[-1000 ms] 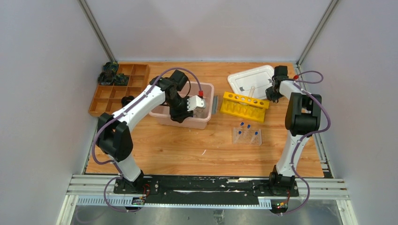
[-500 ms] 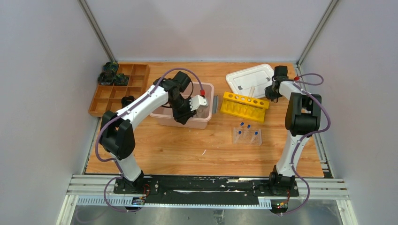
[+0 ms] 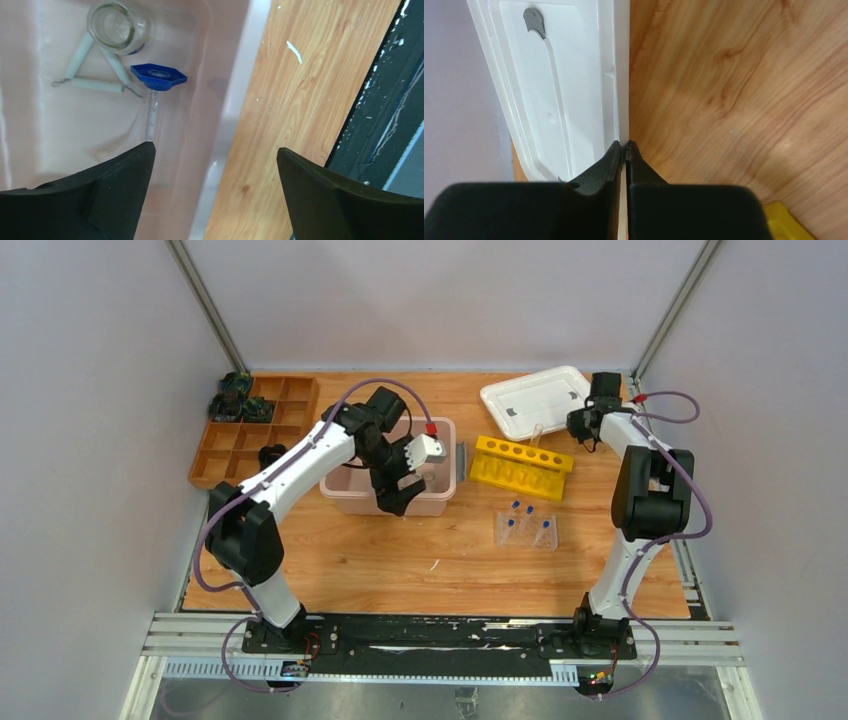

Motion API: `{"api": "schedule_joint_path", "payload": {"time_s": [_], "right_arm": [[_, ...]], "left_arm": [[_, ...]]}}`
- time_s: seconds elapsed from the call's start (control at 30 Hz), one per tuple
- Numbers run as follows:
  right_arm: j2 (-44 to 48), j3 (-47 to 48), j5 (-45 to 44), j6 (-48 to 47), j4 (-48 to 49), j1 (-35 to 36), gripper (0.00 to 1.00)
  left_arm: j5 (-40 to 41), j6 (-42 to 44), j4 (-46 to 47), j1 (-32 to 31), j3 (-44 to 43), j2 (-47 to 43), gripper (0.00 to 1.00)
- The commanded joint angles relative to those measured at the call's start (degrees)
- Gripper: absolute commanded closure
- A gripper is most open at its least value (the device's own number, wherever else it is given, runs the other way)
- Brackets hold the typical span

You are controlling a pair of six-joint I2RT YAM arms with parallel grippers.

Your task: Organize the chemistry lab equipment

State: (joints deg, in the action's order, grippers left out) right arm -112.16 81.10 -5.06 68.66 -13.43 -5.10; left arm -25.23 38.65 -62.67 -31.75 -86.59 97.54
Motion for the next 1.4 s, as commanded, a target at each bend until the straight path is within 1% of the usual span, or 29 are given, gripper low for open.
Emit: {"api": "schedule_joint_path", "payload": {"time_s": [0.0, 0.07, 0.23, 0.33, 0.43, 0.53, 0.63, 0.73, 0.83, 0.93, 1.07, 1.17, 1.37], "right_arm": [[5.4, -0.2, 0.6, 2.4, 3.6, 0.8, 1.0], [6.8, -0.3, 0.3, 2.2, 3.8, 0.7, 1.0], [11.0, -0.5, 1.4, 1.6, 5.4, 0.7, 1.0], [14.4, -1.4, 1.8, 1.0, 6.7, 0.7, 1.0], [18.4, -2.0, 1.2, 0.1, 8.0, 0.7, 1.0], [22.2, -1.6, 0.9, -0.9, 8.4, 0.8, 1.0], [25.8, -1.2, 1.8, -1.4, 8.6, 0.7, 1.0], [29.7, -0.9, 5.0, -2.4, 9.0, 1.1, 1.0], [34.5, -0.7, 8.1, -4.9, 8.8, 2.5, 1.0], [39.2, -2.5, 10.9, -8.9, 11.5, 4.8, 1.0], [44.8, -5.4, 16.0, -14.1, 13.0, 10.6, 1.0], [48.3, -8.2, 18.6, -17.4, 12.9, 15.0, 1.0], [53.4, -13.2, 19.9, -21.4, 11.4, 23.2, 1.0]], "left_arm": [[0.1, 0.3, -0.2, -0.5, -3.1, -6.0, 0.0], [1.1, -0.7, -0.2, -0.5, -5.0, -7.9, 0.0], [8.9, -4.3, -0.3, -0.5, -11.6, -10.9, 0.0], [12.4, -4.7, -0.2, -0.4, -15.6, -12.9, 0.0], [14.3, -6.7, -0.2, -0.3, -20.0, -15.0, 0.0], [14.4, -9.5, -0.1, -0.2, -24.3, -16.1, 0.0], [13.6, -12.1, -0.2, -0.2, -28.1, -16.8, 0.0], [11.9, -14.7, -0.2, -0.2, -31.2, -17.2, 0.0], [9.4, -16.0, -0.2, -0.2, -32.4, -17.7, 0.0], [7.7, -16.9, -0.1, -0.2, -33.3, -17.9, 0.0], [5.7, -20.9, 0.1, -0.2, -35.9, -18.0, 0.0], [2.4, -25.1, 1.7, -0.2, -35.6, -19.0, 0.0], [-4.7, -31.5, 4.1, 0.7, -35.8, -20.6, 0.0]]}}
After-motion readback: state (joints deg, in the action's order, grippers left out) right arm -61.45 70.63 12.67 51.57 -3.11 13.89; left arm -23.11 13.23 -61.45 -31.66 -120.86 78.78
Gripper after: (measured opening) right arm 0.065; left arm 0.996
